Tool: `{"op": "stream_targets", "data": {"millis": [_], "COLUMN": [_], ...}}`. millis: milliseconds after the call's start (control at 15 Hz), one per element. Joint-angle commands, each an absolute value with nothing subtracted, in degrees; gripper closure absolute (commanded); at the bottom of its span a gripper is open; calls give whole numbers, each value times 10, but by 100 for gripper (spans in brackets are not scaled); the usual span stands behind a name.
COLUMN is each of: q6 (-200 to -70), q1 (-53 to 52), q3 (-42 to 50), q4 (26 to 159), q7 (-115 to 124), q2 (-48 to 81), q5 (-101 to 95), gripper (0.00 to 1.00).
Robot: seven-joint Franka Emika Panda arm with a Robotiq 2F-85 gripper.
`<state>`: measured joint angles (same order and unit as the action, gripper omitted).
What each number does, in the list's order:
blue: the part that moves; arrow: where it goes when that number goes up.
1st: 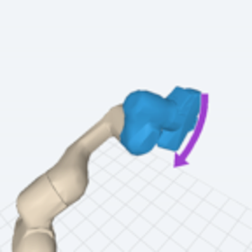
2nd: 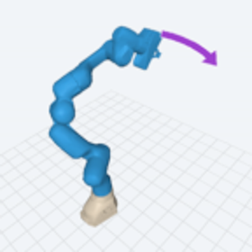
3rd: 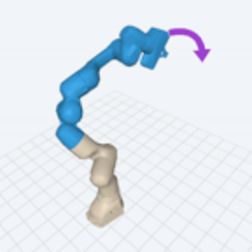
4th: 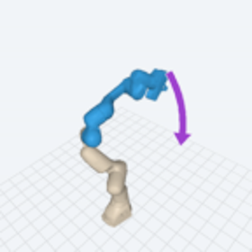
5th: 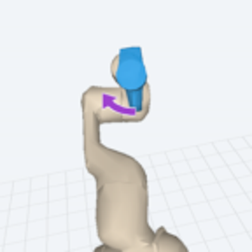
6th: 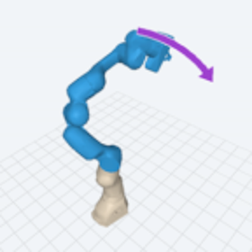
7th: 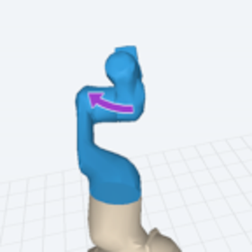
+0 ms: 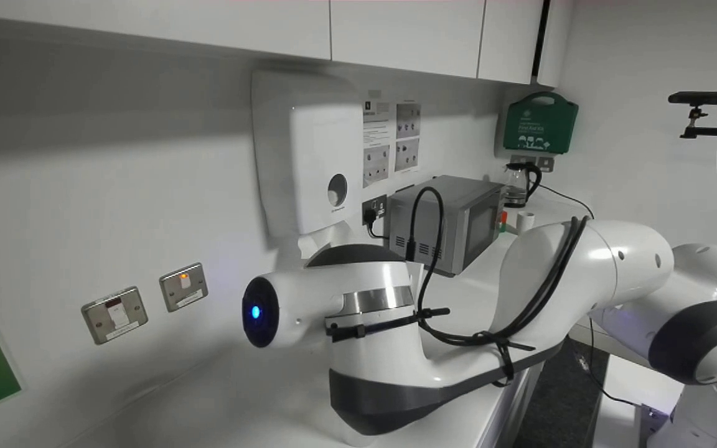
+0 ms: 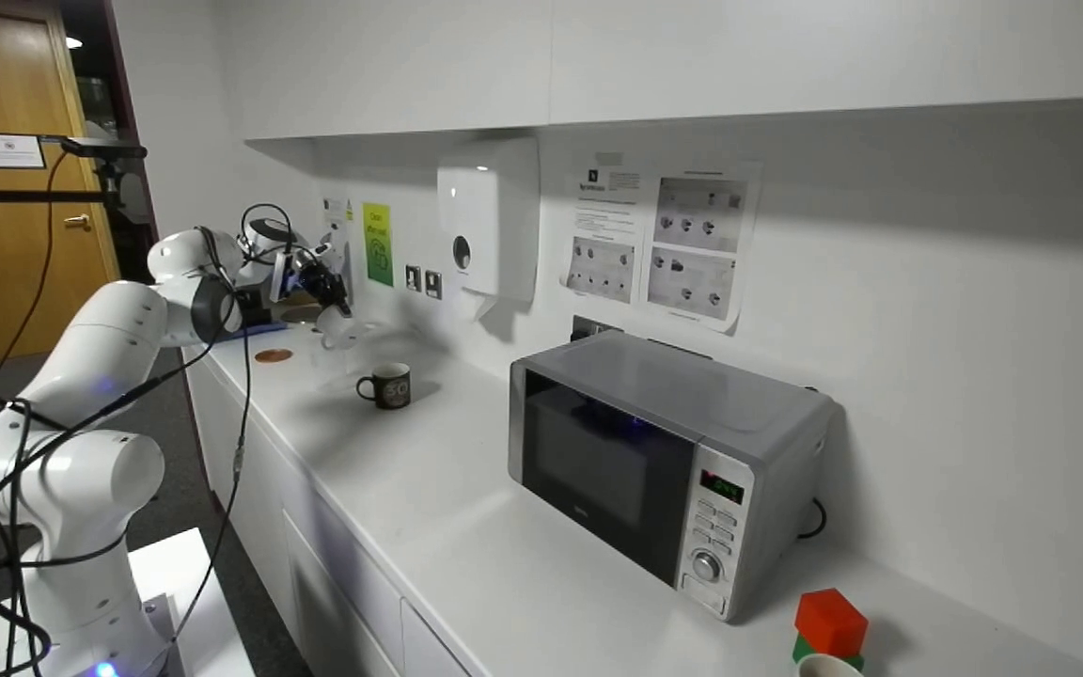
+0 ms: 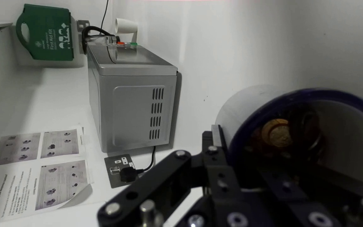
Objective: Pour the contents in the white mug into the cup.
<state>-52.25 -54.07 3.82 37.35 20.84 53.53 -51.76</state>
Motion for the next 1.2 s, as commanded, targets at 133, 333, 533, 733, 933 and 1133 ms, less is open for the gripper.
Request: {"op": "stream_targets", "data": {"millis": [133,333,533,733,933,1133], "q6": [-484,-482,-480,-479,-479,-479], "q1": [-566,-571,-573,-574,-575,-577], "q3": [69,74,80,84,87,91], "q4": [322,315,305,301,296,294], "q7": [149,138,127,119,107,98], "q2": [568,577,586,591,597,600], "q5": [-561,-569,-575,-583,-591,-597], "gripper": [99,99,99,99,99,99]}}
